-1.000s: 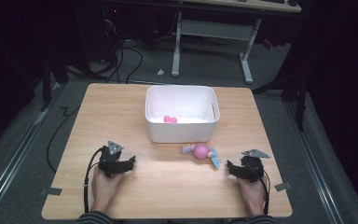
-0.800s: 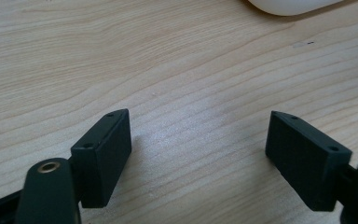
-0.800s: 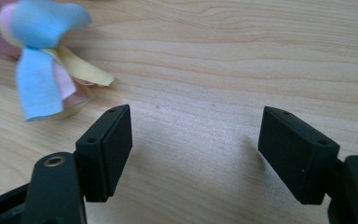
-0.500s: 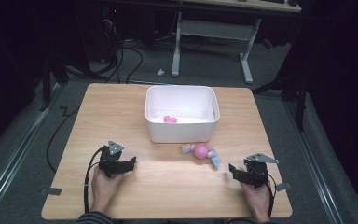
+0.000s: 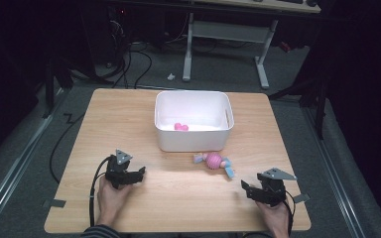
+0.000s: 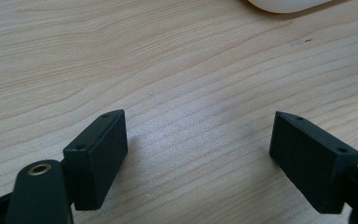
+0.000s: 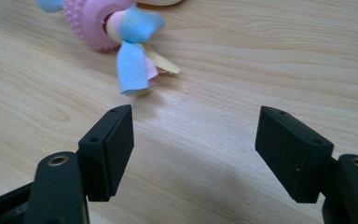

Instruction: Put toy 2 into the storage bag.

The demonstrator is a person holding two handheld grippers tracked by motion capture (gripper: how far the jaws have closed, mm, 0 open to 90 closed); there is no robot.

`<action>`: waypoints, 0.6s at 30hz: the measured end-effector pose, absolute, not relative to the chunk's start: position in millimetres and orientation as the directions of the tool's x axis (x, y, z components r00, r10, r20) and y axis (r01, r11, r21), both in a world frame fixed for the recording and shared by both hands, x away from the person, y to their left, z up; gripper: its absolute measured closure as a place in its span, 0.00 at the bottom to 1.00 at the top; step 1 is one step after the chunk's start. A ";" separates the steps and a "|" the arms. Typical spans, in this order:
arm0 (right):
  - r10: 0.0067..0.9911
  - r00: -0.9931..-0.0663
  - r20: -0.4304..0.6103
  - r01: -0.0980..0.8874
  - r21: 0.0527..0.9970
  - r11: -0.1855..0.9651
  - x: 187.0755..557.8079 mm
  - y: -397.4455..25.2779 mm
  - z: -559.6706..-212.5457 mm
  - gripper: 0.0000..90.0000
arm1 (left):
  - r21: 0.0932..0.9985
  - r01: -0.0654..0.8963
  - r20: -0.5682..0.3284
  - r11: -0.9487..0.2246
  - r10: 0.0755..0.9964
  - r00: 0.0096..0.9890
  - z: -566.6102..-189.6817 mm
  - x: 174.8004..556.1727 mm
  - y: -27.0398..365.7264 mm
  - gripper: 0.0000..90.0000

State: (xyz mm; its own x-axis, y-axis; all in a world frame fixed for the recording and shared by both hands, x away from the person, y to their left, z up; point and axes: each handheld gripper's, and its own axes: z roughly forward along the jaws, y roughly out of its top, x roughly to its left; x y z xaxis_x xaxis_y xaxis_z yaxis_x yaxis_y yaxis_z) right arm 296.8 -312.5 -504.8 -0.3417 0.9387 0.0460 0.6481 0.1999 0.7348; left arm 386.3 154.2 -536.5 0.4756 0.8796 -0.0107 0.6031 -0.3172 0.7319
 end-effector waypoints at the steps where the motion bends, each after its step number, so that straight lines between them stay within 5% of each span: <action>1: 0.936 -0.348 0.046 0.647 0.735 0.204 296.4 -310.8 -504.3 0.32 | 0.731 0.604 -0.011 -0.318 0.879 0.476 -536.5 386.4 154.2 0.21; 18: 0.890 -0.455 0.009 0.604 0.738 0.301 312.7 -275.5 -489.4 0.34 | 0.731 0.604 -0.012 -0.318 0.879 0.477 -536.5 386.5 154.1 0.20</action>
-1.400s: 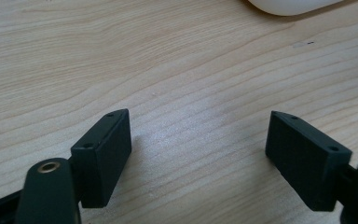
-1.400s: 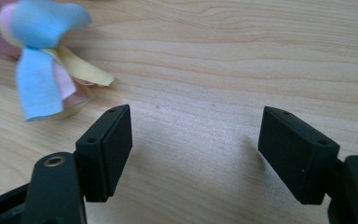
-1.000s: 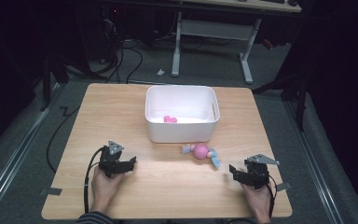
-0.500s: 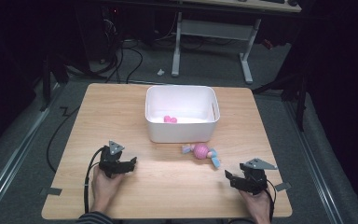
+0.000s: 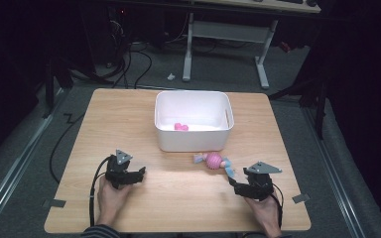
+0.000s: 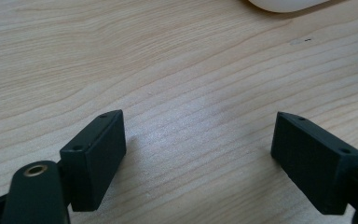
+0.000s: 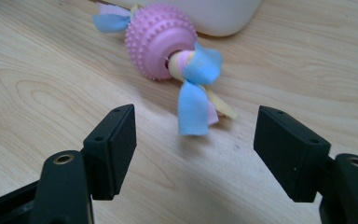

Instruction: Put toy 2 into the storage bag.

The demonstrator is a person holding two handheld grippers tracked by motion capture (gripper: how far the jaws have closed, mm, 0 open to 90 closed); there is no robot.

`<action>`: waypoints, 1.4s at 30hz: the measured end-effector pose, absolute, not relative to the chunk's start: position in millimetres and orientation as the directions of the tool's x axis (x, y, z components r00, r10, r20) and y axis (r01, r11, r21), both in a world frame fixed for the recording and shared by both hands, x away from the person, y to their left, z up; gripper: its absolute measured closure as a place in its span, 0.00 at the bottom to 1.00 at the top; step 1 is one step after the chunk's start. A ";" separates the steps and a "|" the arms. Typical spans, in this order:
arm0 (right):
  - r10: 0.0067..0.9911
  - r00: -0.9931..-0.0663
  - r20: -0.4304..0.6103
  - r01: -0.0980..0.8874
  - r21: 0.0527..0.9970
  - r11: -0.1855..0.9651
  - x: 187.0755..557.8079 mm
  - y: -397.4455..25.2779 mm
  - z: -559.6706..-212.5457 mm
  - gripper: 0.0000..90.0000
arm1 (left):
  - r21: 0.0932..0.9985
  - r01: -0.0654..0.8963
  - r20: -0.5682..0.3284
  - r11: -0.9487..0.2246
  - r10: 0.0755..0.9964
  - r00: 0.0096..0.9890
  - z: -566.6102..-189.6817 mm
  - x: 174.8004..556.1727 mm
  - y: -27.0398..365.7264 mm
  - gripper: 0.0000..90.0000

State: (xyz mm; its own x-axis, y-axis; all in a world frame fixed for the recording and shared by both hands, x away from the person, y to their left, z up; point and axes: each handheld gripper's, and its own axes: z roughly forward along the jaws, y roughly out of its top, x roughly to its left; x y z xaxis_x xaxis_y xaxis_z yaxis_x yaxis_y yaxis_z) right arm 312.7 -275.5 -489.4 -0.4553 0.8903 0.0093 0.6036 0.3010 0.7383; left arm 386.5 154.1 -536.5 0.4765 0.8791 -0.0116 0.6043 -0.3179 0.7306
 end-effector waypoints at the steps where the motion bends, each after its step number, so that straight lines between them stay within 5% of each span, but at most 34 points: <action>1: 0.887 -0.462 0.006 0.600 0.739 0.307 314.3 -273.9 -488.6 0.34 | 0.731 0.604 -0.012 -0.318 0.879 0.476 -536.5 386.4 154.1 0.20; 42: 0.834 -0.548 -0.063 0.614 0.647 0.452 381.0 -215.7 -481.0 0.30 | 0.726 0.605 -0.012 -0.328 0.873 0.487 -536.5 386.8 153.7 0.17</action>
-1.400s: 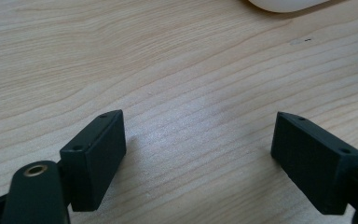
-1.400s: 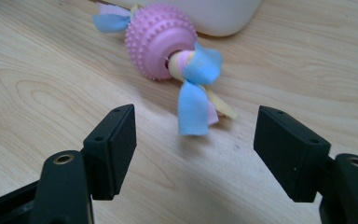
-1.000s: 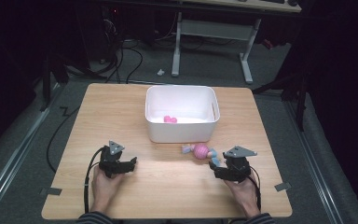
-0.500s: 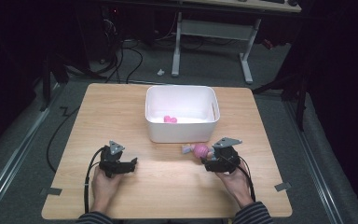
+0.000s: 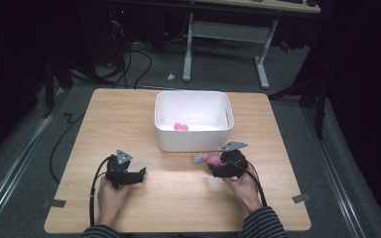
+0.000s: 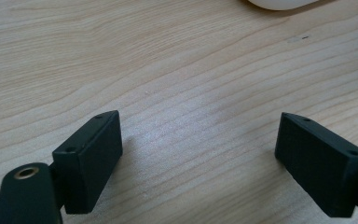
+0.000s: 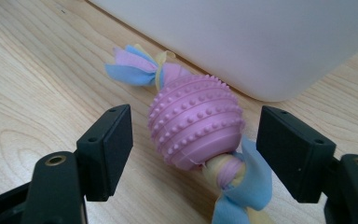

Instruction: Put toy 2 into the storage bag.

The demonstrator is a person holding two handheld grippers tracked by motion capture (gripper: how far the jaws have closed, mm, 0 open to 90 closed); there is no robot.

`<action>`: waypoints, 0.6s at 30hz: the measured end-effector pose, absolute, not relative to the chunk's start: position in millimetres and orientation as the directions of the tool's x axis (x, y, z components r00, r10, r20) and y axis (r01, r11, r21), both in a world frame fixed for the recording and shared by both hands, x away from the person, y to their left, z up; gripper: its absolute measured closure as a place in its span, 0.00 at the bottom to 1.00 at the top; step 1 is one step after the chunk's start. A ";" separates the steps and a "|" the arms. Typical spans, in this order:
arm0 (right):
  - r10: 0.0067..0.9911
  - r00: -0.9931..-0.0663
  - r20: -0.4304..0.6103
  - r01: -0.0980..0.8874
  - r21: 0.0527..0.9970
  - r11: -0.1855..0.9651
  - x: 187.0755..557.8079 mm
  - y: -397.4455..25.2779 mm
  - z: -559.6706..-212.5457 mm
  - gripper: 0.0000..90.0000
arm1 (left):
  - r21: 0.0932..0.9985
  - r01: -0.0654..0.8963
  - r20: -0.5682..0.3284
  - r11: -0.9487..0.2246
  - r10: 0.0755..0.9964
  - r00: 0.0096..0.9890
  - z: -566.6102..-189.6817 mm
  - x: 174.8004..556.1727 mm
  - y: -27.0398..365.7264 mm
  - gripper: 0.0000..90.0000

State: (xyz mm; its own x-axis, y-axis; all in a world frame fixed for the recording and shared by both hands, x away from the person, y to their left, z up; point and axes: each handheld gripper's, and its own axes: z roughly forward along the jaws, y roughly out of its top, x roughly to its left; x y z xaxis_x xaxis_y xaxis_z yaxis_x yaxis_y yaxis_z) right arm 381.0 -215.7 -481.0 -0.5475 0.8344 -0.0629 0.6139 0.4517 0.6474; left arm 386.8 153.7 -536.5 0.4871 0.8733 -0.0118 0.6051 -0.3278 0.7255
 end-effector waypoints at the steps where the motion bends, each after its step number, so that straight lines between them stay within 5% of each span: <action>1: 0.834 -0.549 -0.064 0.616 0.643 0.455 382.6 -215.6 -481.8 0.30 | 0.726 0.605 -0.012 -0.328 0.873 0.487 -536.5 386.8 153.7 0.17; 18: 0.829 -0.546 -0.120 0.642 0.577 0.506 395.9 -205.0 -494.3 0.29 | 0.729 0.605 -0.014 -0.320 0.877 0.481 -536.6 386.6 154.1 0.19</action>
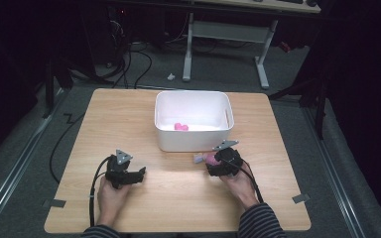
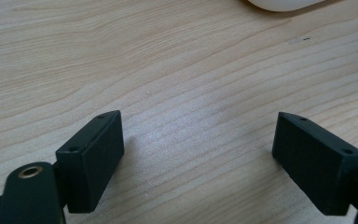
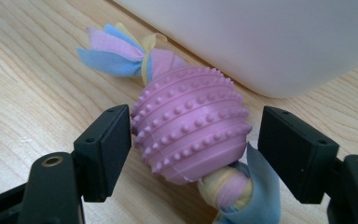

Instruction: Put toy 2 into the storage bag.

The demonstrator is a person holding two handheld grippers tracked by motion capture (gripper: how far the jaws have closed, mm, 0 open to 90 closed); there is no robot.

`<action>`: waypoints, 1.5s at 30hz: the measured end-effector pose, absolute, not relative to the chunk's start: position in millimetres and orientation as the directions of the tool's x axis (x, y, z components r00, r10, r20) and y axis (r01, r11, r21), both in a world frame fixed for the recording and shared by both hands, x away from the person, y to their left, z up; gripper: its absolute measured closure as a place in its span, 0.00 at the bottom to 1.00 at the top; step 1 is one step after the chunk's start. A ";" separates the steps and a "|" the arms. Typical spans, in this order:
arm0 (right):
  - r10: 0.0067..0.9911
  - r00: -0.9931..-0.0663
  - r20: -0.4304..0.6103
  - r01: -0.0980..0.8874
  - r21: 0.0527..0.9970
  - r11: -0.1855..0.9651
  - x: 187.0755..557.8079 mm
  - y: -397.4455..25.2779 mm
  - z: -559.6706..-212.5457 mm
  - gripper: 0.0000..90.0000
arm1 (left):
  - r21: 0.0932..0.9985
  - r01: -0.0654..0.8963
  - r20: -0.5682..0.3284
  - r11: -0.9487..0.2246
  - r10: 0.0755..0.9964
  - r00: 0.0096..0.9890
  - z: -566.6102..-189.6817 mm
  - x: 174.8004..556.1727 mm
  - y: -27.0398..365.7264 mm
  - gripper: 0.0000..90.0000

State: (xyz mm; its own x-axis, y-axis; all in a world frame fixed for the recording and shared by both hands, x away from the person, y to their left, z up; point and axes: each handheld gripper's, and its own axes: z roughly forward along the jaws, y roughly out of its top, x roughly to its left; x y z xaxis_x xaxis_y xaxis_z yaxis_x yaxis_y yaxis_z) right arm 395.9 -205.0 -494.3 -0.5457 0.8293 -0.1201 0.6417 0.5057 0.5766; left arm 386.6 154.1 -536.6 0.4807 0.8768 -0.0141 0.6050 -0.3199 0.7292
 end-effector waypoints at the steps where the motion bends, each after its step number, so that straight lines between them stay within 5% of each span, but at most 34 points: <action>1: 0.830 -0.545 -0.120 0.644 0.573 0.506 396.1 -204.8 -494.4 0.29 | 0.729 0.605 -0.014 -0.321 0.877 0.481 -536.5 386.6 154.1 0.19; 14: 0.809 -0.568 -0.153 0.612 0.578 0.540 391.6 -201.7 -495.6 0.37 | 0.729 0.605 -0.015 -0.319 0.877 0.481 -536.5 386.6 154.2 0.19; 45: 0.780 -0.625 -0.033 0.572 0.660 0.487 357.5 -236.3 -460.0 0.37 | 0.730 0.605 -0.012 -0.319 0.878 0.478 -536.5 386.5 154.0 0.19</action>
